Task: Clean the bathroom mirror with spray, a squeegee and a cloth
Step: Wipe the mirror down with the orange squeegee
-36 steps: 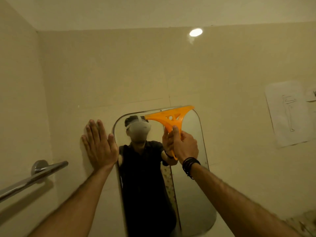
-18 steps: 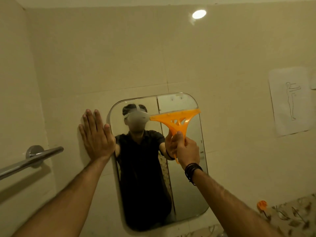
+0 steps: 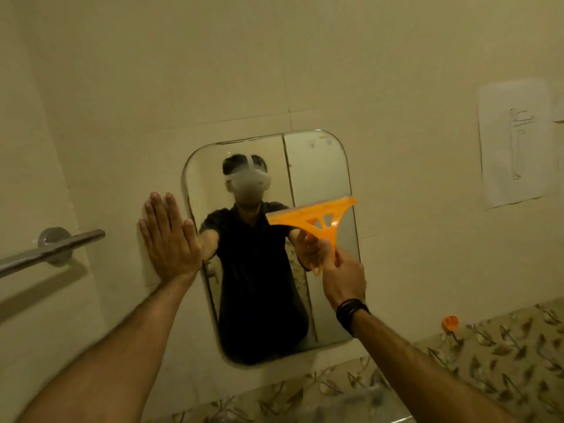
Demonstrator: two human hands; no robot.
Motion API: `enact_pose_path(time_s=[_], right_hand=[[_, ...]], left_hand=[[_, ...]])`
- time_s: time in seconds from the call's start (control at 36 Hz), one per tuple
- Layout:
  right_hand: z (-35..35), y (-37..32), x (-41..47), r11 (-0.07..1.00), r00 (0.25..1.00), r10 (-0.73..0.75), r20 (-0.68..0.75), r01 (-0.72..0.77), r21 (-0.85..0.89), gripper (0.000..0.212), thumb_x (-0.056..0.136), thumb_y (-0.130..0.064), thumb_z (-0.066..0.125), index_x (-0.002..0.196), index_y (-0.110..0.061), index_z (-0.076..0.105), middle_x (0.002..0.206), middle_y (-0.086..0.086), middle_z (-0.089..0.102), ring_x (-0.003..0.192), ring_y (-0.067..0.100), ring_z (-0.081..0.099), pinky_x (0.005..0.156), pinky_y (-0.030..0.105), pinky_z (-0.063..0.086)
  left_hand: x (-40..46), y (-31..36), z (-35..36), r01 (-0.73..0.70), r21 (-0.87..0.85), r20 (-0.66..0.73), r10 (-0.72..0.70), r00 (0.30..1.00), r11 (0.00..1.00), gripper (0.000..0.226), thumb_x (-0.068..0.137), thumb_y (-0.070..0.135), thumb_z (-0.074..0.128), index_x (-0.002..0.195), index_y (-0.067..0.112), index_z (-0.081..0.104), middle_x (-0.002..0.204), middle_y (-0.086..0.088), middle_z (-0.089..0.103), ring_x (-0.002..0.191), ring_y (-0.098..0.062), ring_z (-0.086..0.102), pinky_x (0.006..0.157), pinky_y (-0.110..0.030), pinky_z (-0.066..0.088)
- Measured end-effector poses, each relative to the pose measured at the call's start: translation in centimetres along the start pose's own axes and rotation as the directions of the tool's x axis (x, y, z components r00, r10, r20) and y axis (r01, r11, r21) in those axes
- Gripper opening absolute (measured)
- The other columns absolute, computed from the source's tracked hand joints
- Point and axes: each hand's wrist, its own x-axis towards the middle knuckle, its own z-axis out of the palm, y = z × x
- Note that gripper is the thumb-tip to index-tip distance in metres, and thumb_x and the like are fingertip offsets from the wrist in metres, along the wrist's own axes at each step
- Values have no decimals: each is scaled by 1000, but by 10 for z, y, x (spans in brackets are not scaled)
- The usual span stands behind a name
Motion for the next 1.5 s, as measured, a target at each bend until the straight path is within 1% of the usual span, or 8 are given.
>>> enact_pose_path(time_s=[0.19, 0.31, 0.44, 0.67, 0.83, 0.94, 1.14, 1.5], right_hand=[[-15, -66, 75, 989, 985, -147, -92, 146, -15, 54, 99, -62, 38, 59, -26, 48, 56, -9, 48, 54, 11, 44, 54, 28, 34], [-16, -86, 114, 982, 986, -155, -56, 147, -118, 65, 94, -72, 29, 63, -21, 55, 62, -4, 61, 61, 18, 61, 61, 37, 54], [-11, -76, 121, 987, 992, -125, 18, 126, -103, 77, 84, -82, 19, 71, -19, 63, 68, 0, 68, 66, 23, 67, 69, 49, 60], [-5, -29, 84, 996, 996, -42, 85, 48, -78, 78, 82, -82, 20, 70, -18, 62, 67, -1, 66, 65, 21, 65, 68, 47, 59], [-2, 13, 39, 997, 988, -35, 152, 46, -66, 55, 98, -64, 33, 75, -22, 61, 68, -5, 64, 62, 12, 60, 53, 26, 40], [-1, 46, 4, 999, 984, -1, 180, 10, -50, 43, 99, -58, 37, 69, -31, 51, 54, -8, 50, 48, 5, 46, 48, 23, 31], [-1, 86, -37, 997, 976, 74, 202, -70, -30, 64, 89, -68, 32, 62, -15, 58, 48, -7, 42, 46, 8, 38, 49, 28, 27], [-6, -6, -1, 989, 983, -145, 111, 143, 33, 51, 94, -62, 39, 59, -26, 43, 55, -11, 39, 47, 6, 34, 49, 23, 25]], left_hand=[[-2, 1, -2, -7, 16, 1, 7, 1000, 1000, 65, 105, 43, 8, 164, 16, 11, 171, -8, 7, 159, -23, 5, 128, -48, 8], [-2, 1, -3, -4, -7, -2, 4, 1000, 1000, 65, 105, 43, 8, 164, 15, 12, 171, -8, 8, 159, -22, 5, 128, -48, 8], [-3, 1, -3, -5, 6, -8, 5, 1000, 1000, 65, 105, 43, 7, 164, 16, 10, 172, -7, 6, 159, -22, 4, 128, -48, 9], [-4, 2, -4, -7, 3, -24, 7, 1000, 1000, 65, 105, 42, 7, 164, 15, 12, 171, -8, 7, 159, -23, 5, 128, -48, 8], [-13, 5, -3, 15, 21, -30, -14, 999, 1000, 62, 106, 39, 7, 163, 15, 12, 171, -9, 10, 158, -25, 8, 127, -49, 8], [-21, 3, -1, 38, 42, -12, -37, 999, 998, 63, 106, 40, 6, 163, 14, 14, 171, -10, 11, 158, -25, 8, 127, -47, 6], [-33, 5, 0, 77, 43, -5, -76, 997, 996, 63, 105, 39, 8, 163, 13, 15, 171, -10, 11, 158, -25, 8, 127, -46, 6], [-38, -1, 1, 69, 79, 21, -71, 997, 995, 63, 106, 41, 8, 164, 15, 10, 171, -11, 8, 158, -26, 7, 128, -50, 9]])
